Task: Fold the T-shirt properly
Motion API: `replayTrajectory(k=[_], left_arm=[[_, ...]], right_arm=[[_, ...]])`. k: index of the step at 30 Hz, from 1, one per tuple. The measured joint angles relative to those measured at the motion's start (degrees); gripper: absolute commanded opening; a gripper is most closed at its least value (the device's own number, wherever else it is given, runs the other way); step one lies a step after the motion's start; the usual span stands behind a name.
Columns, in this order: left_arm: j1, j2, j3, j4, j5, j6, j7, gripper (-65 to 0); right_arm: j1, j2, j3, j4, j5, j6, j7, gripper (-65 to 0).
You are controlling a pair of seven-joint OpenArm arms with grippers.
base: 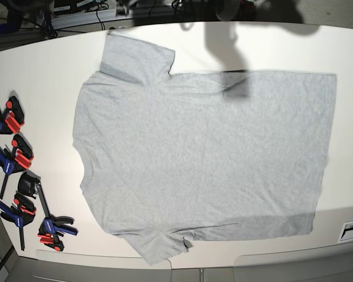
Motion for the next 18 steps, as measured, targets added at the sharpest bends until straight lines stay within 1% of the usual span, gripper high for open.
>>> replayTrajectory(k=[2, 4, 6, 8, 12, 13, 15, 16, 18], left_arm=[[3.7, -0.5, -3.4, 5.3, -0.5, -4.3, 2.9, -65.0], [6.8, -1.7, -5.6, 10.3, -3.7, -9.4, 7.0, -65.0], [10.1, -3.2, -7.5, 15.0, -7.3, -13.8, 10.2, -65.0], [13.0, -4.0, -9.9, 19.3, -9.5, -17.3, 11.6, -65.0], [16.7, -4.0, -16.0, 26.9, -12.9, -24.4, 15.2, -65.0], [17.1, -4.0, -17.5, 28.8, -14.7, -25.0, 17.3, -65.0], [16.9, -3.9, -20.4, 32.2, -18.3, -24.9, 22.6, -65.0], [16.8, -4.0, -21.7, 34.0, -20.5, -24.9, 25.2, -65.0], [16.8, -4.0, -24.3, 37.4, -24.9, -24.9, 28.7, -65.0]], right_arm=[[-6.0, 1.3, 0.4, 7.0, 3.5, -0.3, -1.2, -65.0], [-11.7, 1.8, 2.4, 14.1, 6.1, -0.4, -2.6, -65.0], [-16.4, 1.6, 5.6, 21.0, 7.9, -0.3, -3.6, -65.0], [-20.9, 1.6, 9.4, 27.4, 11.2, 0.2, -3.3, -65.0], [-26.9, 3.0, 17.3, 37.3, 17.4, -0.4, -5.9, -65.0], [-27.6, 3.4, 19.2, 39.6, 18.6, 0.0, -6.9, -65.0], [-27.7, 3.8, 23.3, 44.2, 21.2, 1.5, -8.6, -65.0], [-27.5, 3.8, 25.6, 46.6, 23.0, 2.6, -9.8, -65.0], [-27.2, 3.8, 30.0, 50.6, 28.2, 5.6, -11.8, -65.0]])
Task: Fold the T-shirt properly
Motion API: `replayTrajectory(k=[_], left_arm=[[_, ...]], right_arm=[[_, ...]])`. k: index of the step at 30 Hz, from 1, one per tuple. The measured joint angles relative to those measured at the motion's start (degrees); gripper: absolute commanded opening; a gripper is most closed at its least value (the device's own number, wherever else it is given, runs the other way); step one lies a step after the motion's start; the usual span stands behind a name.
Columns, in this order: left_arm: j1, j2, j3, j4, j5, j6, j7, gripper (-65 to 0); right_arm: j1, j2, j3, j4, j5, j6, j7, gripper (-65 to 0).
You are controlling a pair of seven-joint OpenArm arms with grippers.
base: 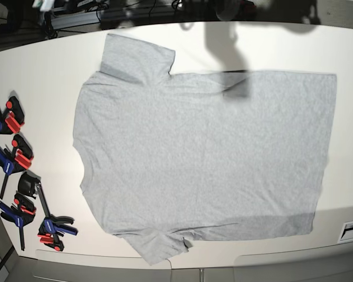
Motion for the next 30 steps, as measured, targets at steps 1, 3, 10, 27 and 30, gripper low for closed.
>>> replayTrajectory(k=[1, 3, 10, 27, 30], left_arm=[[0.0, 0.0, -1.2, 1.5, -1.8, 0.0, 1.3, -65.0], [0.0, 0.0, -2.8, 4.0, -3.2, 0.0, 1.7, -65.0], [-0.5, 0.1, -3.5, 7.5, -3.2, 0.0, 2.5, -65.0], [-4.9, 0.2, -3.5, 7.5, -2.7, 0.0, 4.1, -65.0], [-4.9, 0.2, -3.5, 7.5, -2.7, 0.0, 4.1, -65.0]], right_arm=[[-0.1, -0.2, 2.4, 1.6, 2.8, 2.2, -0.9, -65.0], [-0.1, -0.6, 7.2, 3.9, 9.8, 7.1, -2.2, -65.0], [9.2, -6.4, 21.1, 6.1, 28.4, 16.6, -12.4, -65.0], [27.0, -13.0, 20.7, -2.4, 11.2, 9.7, -13.3, -40.9], [29.0, -12.8, 20.6, -2.4, 11.1, 9.9, -15.5, -40.8]])
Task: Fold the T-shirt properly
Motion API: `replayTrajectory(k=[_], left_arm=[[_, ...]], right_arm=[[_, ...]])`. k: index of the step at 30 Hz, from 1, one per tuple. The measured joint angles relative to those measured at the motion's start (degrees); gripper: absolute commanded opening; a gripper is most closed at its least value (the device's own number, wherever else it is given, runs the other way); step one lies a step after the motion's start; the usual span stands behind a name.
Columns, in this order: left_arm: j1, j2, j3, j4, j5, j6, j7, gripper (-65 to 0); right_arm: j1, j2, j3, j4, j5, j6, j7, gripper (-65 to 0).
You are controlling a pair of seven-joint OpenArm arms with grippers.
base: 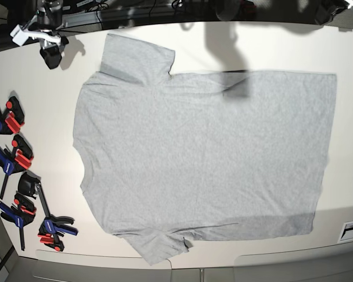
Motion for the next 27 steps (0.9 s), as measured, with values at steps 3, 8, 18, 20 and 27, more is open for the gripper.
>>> replayTrajectory(k=[3, 8, 18, 20, 27], left_arm=[[-0.7, 0.0, 0.0, 0.0, 0.0, 0.0, 0.0, -65.0], [-0.8, 0.0, 0.0, 0.0, 0.0, 0.0, 0.1, -65.0], [-0.8, 0.0, 0.0, 0.0, 0.0, 0.0, 0.6, -64.8], [-0.8, 0.0, 0.0, 0.0, 0.0, 0.0, 1.6, -64.8], [-0.8, 0.0, 0.0, 0.0, 0.0, 0.0, 1.5, -64.9]], right_arm=[[2.9, 0.4, 0.0, 0.0, -0.1, 0.0, -4.9, -36.9], [3.7, 0.6, -2.5, 0.0, -0.2, 0.0, -4.8, -29.3], [9.4, 0.7, -11.3, -5.6, -9.0, -3.4, -4.8, -29.3], [10.8, 1.0, -11.3, -7.6, -9.1, -3.7, -5.3, -29.3], [14.4, 2.4, -11.2, -14.4, -8.0, -2.1, -4.7, -29.3]])
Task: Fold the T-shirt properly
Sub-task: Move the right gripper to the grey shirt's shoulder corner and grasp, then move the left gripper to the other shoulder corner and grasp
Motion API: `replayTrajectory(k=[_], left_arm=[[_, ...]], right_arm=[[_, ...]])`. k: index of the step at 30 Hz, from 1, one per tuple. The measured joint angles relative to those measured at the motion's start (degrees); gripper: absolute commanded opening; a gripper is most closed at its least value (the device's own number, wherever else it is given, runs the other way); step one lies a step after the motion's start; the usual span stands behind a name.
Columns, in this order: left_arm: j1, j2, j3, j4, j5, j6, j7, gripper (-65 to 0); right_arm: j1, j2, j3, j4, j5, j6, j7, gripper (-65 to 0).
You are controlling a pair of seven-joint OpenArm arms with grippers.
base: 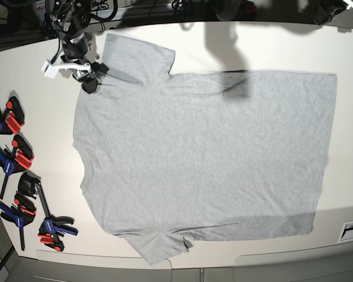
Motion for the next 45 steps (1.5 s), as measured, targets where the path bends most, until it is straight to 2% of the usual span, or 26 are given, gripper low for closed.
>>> replayTrajectory(k=[4, 9, 14, 16, 19, 20, 22, 26, 29, 31, 33, 35, 38, 41, 42, 45], left_arm=[[0.0, 0.0, 0.0, 0.0, 0.0, 0.0, 0.0, -64.9], [0.0, 0.0, 0.0, 0.0, 0.0, 0.0, 0.0, -64.9], [0.0, 0.0, 0.0, 0.0, 0.0, 0.0, -0.2, -64.8], [0.0, 0.0, 0.0, 0.0, 0.0, 0.0, -1.7, -60.7], [-0.2, 0.0, 0.0, 0.0, 0.1, 0.0, -5.6, -49.6], [-0.7, 0.0, 0.0, 0.0, 0.0, 0.0, -6.0, -46.3], [-2.4, 0.0, -0.1, 0.0, 0.2, 0.0, -6.0, -43.5], [-6.8, -0.2, -0.1, 0.0, 0.9, 0.0, -5.9, -43.4], [-11.7, -1.6, 0.0, -0.1, 8.0, 7.9, -5.2, -43.4], [-14.9, -3.0, 0.0, -0.2, 10.1, 13.3, -5.8, -43.4], [-17.3, -5.1, -0.2, -0.2, 12.4, 15.9, -6.0, -43.4], [-19.6, -6.7, -0.3, -1.2, 14.4, 16.8, -6.1, -43.4], [-22.6, -8.1, 0.0, -7.3, 14.6, 16.7, -5.6, -43.2], [-25.8, -9.6, -0.1, -18.1, 12.5, 17.2, -4.2, -43.2], [-26.9, -9.9, -0.1, -22.0, 11.1, 16.4, -3.2, -43.2], [-30.4, -11.9, -0.2, -33.2, 5.8, 9.3, 1.2, -43.2]], right_arm=[[2.4, 0.3, 0.1, -3.6, 0.4, 0.0, -0.1, -29.3], [4.8, 0.3, -0.3, -4.4, 0.6, 0.0, -4.0, -29.4], [4.9, 0.3, -1.4, -4.5, 0.6, 0.0, -4.2, -31.2], [4.9, 0.3, -1.4, -4.7, 0.5, 0.0, -4.3, -38.4], [4.9, 0.3, -1.4, -4.8, -1.6, 0.0, -5.0, -60.4], [4.9, 0.3, -1.4, -4.8, -2.7, 0.5, -4.8, -65.0], [4.9, 0.2, -1.4, -4.7, -3.4, 1.4, -4.6, -65.0], [4.9, 0.2, -1.4, -4.7, -3.7, 1.5, -6.1, -65.0], [4.9, 0.2, -1.4, -4.7, -3.7, 1.4, -6.4, -65.0], [4.9, 0.2, -1.4, -4.7, -3.7, 1.4, -6.3, -65.0], [5.0, 0.2, -1.5, -4.7, -3.7, 1.3, -6.3, -65.0], [5.0, 0.2, -1.5, -4.7, -3.7, 1.3, -6.4, -65.0], [5.0, 0.2, -1.5, -4.7, -3.7, 1.3, -6.5, -65.0], [5.0, 0.2, -1.5, -4.7, -3.7, 1.3, -6.5, -65.0], [5.0, 0.1, -1.5, -4.7, -3.7, 1.3, -6.5, -65.0], [5.0, 0.2, -1.5, -4.7, -3.7, 1.3, -6.6, -65.0]])
